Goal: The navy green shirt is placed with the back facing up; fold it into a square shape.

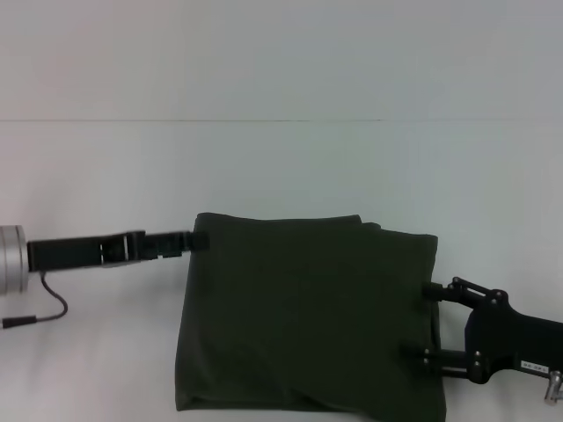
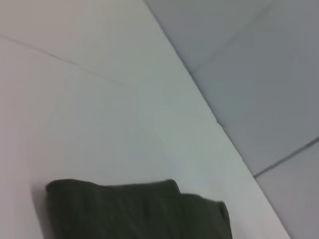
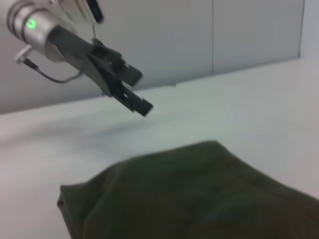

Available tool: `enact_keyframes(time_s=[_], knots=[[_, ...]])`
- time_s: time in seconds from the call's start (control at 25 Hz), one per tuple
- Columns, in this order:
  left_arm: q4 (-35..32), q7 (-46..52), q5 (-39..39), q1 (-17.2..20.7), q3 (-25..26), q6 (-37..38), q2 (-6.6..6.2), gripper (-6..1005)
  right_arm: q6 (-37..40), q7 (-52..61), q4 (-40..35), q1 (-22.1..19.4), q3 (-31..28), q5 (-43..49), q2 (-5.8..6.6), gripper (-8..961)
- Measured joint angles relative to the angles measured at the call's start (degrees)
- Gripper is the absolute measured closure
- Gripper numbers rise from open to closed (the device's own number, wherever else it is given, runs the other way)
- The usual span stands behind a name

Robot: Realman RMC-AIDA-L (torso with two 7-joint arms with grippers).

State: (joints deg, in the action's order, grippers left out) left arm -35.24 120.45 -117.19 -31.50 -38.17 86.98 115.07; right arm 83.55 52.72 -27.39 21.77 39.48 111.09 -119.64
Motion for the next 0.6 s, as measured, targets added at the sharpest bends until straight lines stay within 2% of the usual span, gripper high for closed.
enact_keyframes(time_s=[0.24, 0.32, 0.48, 0.6], knots=[[2.4, 12.1, -3.0, -4.3, -1.3, -3.5, -1.51, 155, 5.2, -4.9, 0.1, -1.2, -3.6, 0.0, -0.19, 34], [3.5, 14.0, -5.4, -6.0, -2.2, -5.1, -1.61, 157, 5.7, -6.2, 0.6, -1.3, -3.8, 0.0, -0.31, 34], [4.7, 15.6, -10.5, -8.3, -3.1, -10.0, -1.04, 161, 5.8, -6.7, 1.4, -1.3, -3.7, 0.0, -0.33, 35], [5.0, 15.9, -12.3, -8.6, -3.2, -14.0, -0.35, 165, 5.9, -6.7, 1.5, -1.4, -3.6, 0.1, -0.33, 35]])
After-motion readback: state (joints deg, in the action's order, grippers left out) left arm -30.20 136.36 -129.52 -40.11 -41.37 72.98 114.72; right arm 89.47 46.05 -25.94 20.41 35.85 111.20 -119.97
